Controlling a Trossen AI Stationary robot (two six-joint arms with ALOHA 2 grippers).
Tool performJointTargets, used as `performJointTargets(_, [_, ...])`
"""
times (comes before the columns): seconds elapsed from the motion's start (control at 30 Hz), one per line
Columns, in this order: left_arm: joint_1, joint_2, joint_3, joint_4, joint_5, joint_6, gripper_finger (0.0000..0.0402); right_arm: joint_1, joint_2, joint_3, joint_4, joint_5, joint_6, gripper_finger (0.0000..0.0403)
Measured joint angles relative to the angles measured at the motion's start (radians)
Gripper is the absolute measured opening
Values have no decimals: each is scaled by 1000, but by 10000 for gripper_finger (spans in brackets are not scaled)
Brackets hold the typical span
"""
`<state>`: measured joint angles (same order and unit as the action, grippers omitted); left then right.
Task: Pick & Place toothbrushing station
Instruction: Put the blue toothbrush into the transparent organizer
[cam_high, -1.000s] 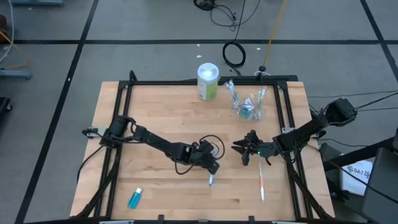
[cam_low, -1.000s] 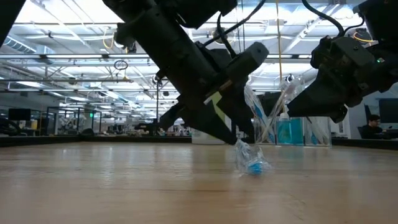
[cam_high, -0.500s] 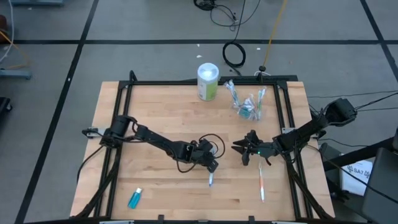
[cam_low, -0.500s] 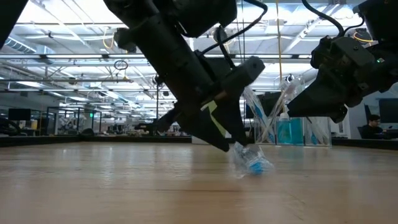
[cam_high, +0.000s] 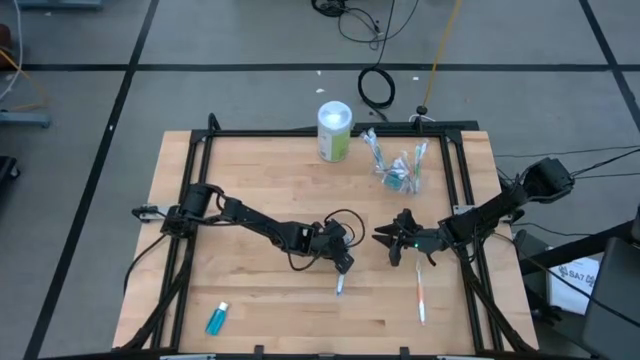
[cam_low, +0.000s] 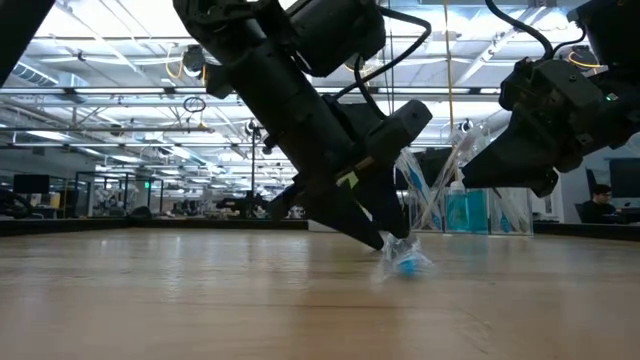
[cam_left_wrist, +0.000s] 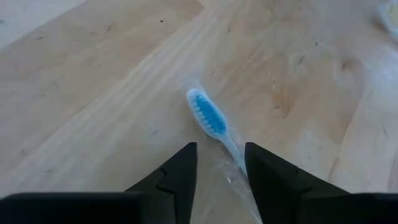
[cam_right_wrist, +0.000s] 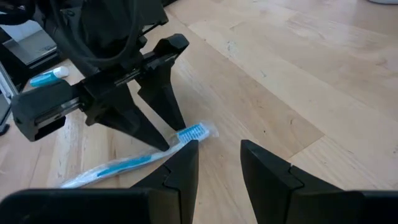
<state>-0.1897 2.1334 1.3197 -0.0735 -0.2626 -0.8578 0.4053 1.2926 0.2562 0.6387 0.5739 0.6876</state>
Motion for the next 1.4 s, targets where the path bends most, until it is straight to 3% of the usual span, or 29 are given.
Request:
performJointTargets(0.5, [12, -2, 0, -11, -2, 164, 6, 0, 0, 0, 0, 0, -26, 114])
performJointTargets(0.73, [12, -61, -4, -16, -17, 233, 14, 3, 0, 0, -14, -20, -16, 114])
performJointTargets(0.9, [12, -139, -3, -14, -108, 331, 5, 23, 0, 0, -95, -188, 34, 114])
performJointTargets(1.13, [48, -254, -3, 28, -257, 486, 4, 31, 0, 0, -140, -181, 34, 114])
performJointTargets(1.4, [132, -296, -3, 379, -296, 801, 6, -1, 0, 0, -153, -183, 9, 114])
